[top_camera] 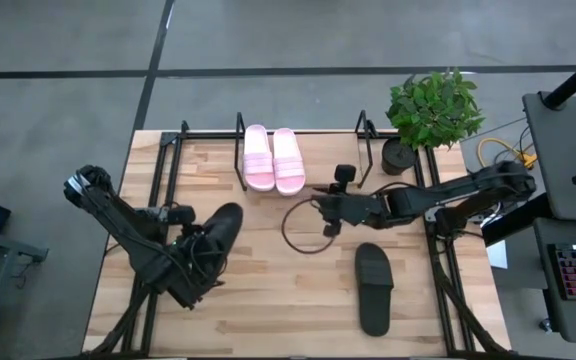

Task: Pick and place slides into the shelf
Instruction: Put the left black slides on the shelf

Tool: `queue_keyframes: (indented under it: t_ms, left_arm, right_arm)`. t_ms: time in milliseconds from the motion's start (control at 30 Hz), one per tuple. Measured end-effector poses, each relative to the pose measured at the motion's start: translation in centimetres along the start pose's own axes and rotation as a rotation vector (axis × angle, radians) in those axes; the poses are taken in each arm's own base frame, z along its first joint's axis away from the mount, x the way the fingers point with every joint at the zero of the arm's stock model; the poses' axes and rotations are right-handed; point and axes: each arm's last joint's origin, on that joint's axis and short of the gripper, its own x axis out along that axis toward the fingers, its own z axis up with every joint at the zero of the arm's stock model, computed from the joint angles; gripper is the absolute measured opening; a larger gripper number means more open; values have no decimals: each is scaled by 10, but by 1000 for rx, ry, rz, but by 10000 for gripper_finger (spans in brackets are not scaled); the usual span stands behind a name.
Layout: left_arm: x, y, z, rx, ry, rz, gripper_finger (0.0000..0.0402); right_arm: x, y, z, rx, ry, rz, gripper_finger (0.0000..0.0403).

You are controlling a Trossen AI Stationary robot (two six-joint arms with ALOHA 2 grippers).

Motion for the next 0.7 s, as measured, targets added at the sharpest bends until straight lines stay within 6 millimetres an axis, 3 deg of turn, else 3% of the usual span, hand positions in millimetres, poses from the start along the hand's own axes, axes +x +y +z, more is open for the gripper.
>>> queue_keyframes:
  t_ms: [167,433,700]
  left_arm:
    - [6,8,8,4,-79,99,0]
    - [44,34,23,-86,35,237,0]
    - [67,53,62,-119,59,134,0]
  right_arm:
    - [-16,8,7,-100,-117,16,79]
    - [-40,45,13,-387,-379,-4,78]
    - [-48,71,16,-558,-396,-2,101]
